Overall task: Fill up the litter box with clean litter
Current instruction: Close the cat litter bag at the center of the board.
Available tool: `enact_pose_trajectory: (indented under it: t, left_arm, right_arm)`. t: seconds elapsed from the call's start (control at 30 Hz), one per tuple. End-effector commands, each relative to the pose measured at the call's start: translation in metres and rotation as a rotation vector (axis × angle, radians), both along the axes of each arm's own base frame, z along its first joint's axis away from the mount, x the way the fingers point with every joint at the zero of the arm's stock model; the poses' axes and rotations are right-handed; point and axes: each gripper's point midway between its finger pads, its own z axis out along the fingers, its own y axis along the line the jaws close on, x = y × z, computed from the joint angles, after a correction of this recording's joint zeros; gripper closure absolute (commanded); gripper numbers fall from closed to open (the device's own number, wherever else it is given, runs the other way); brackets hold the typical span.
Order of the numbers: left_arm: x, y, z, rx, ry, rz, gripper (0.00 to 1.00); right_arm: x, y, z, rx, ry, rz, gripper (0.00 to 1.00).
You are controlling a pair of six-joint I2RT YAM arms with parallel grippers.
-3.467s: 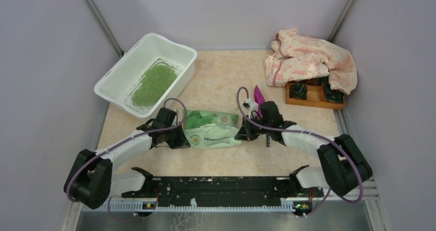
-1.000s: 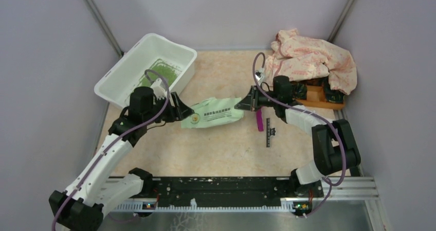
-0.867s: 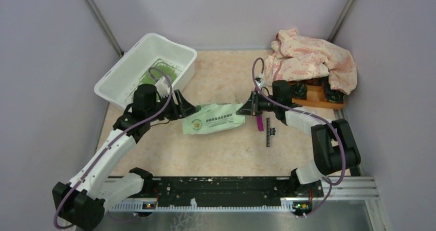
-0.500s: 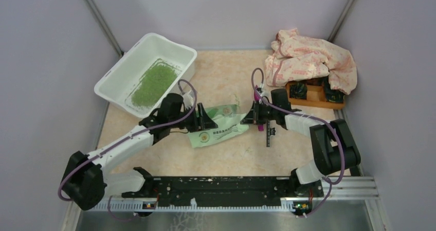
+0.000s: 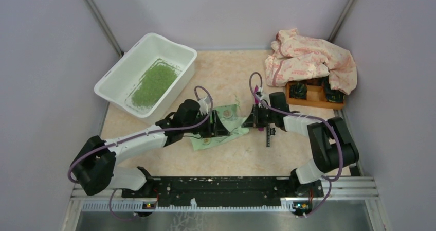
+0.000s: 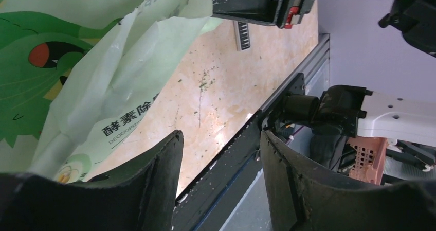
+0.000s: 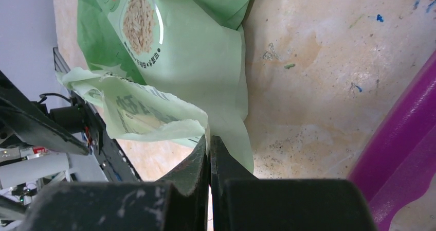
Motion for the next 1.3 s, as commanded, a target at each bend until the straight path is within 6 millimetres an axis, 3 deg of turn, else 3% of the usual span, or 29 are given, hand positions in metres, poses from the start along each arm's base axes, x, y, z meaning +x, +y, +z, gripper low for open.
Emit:
enact_pose_trajectory:
  t: [0.0,0.23,0.33,0.4,0.53,0.63,0.73,0.87,1.0,1.27]
  left_arm:
    - [0.012,-0.003,-0.005,0.02,-0.052,0.037,0.37]
    - [0.02,0.022,-0.063,0.245,-0.054,0.073,0.39]
    - [0.017,0.024,-0.081,0.281,-0.022,0.061,0.4]
    - [0.015,0.026,-0.091,0.301,-0.003,0.061,0.41]
    - [0.014,0.035,-0.104,0.347,0.008,0.08,0.41]
    - [0.013,0.04,-0.11,0.37,0.011,0.089,0.41]
    - [0.012,0.04,-0.114,0.378,0.019,0.086,0.41]
    - [0.012,0.04,-0.117,0.382,0.022,0.085,0.41]
    - [0.011,0.041,-0.118,0.381,0.025,0.082,0.41]
    - [0.01,0.043,-0.123,0.393,0.034,0.085,0.41]
  right_arm:
    - [0.008,-0.003,-0.002,-0.052,-0.05,-0.001,1.0]
    - [0.011,-0.011,-0.003,-0.115,-0.059,-0.007,0.99]
    - [0.013,-0.016,-0.001,-0.149,-0.066,-0.014,0.96]
    - [0.015,-0.019,0.002,-0.172,-0.076,-0.018,0.88]
    - [0.021,-0.028,0.022,-0.234,-0.138,-0.039,0.71]
    - [0.025,-0.031,0.052,-0.315,-0.258,-0.048,0.68]
    - [0.016,-0.019,0.081,-0.383,-0.382,-0.007,0.68]
    - [-0.014,0.009,0.095,-0.403,-0.484,0.073,0.75]
    - [-0.033,0.021,0.085,-0.393,-0.503,0.094,0.82]
    - [-0.023,0.041,0.062,-0.397,-0.516,0.141,0.9]
